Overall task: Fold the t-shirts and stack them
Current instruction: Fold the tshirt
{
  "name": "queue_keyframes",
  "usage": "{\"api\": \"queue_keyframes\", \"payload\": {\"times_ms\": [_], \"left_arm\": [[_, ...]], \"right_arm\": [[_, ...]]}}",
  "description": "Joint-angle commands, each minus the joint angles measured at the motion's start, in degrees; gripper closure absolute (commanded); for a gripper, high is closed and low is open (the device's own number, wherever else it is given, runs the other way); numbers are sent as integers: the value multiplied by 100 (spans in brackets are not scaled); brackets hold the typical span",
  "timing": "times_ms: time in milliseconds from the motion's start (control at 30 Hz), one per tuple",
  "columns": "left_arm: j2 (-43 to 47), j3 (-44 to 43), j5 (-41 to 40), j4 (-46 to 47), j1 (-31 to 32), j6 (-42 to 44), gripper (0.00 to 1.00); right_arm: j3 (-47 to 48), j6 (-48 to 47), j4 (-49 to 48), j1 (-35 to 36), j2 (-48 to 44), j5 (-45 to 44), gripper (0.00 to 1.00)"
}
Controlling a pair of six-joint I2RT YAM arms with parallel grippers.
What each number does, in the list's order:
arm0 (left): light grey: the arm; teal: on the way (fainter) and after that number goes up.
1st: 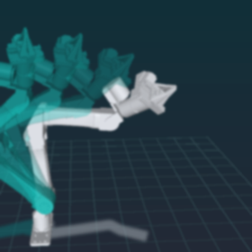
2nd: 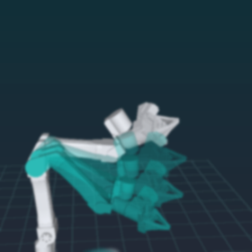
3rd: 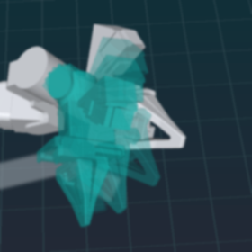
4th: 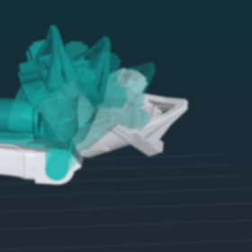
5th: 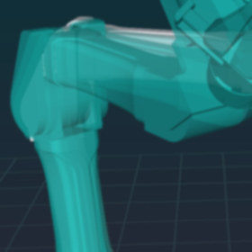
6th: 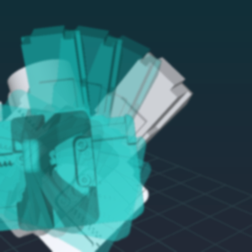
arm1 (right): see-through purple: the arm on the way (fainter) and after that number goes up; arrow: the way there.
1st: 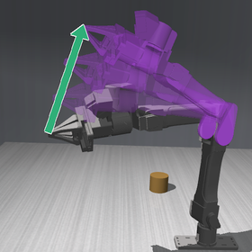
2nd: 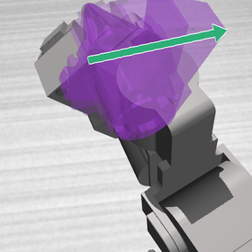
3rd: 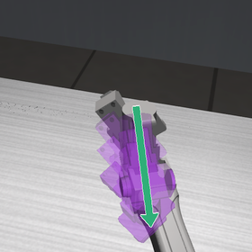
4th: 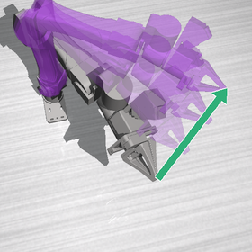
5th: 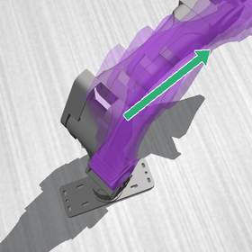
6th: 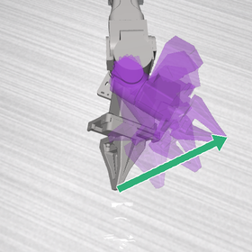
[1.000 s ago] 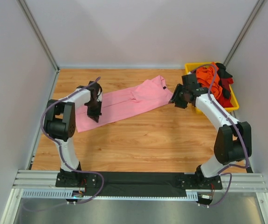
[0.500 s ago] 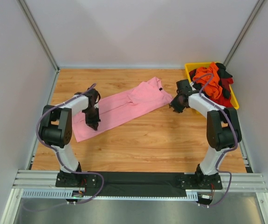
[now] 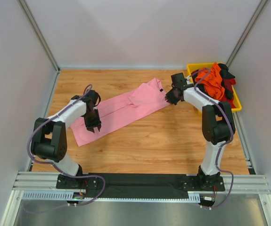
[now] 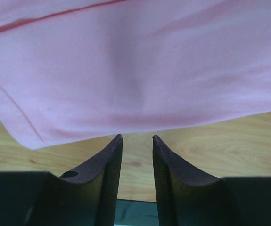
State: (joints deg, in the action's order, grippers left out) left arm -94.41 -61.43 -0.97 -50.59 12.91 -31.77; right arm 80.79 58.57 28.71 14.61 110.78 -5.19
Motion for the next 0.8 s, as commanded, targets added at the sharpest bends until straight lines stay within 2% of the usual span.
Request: {"api": "queue_keyframes", "payload": {"times_ms": [0,133,267,467,767], "left_arm": [[651,-193,-245,-153,28,-330,59],[793,-229,-105,110,54,-251,56],[486,261,465,706,54,-347,57],[54,553,414,928,54,-444,57],[1161,448,755,1033,63,-392,54]], "right_arm": [[279,199,153,59,373,-254,86],[516,6,187,51,707,-552,86],[797,-266,355,-37,936,-614,85],[1026,-591,372,-72,1217,-799,85],[1798,-1233,592,-345,1780,-1045,85]]}}
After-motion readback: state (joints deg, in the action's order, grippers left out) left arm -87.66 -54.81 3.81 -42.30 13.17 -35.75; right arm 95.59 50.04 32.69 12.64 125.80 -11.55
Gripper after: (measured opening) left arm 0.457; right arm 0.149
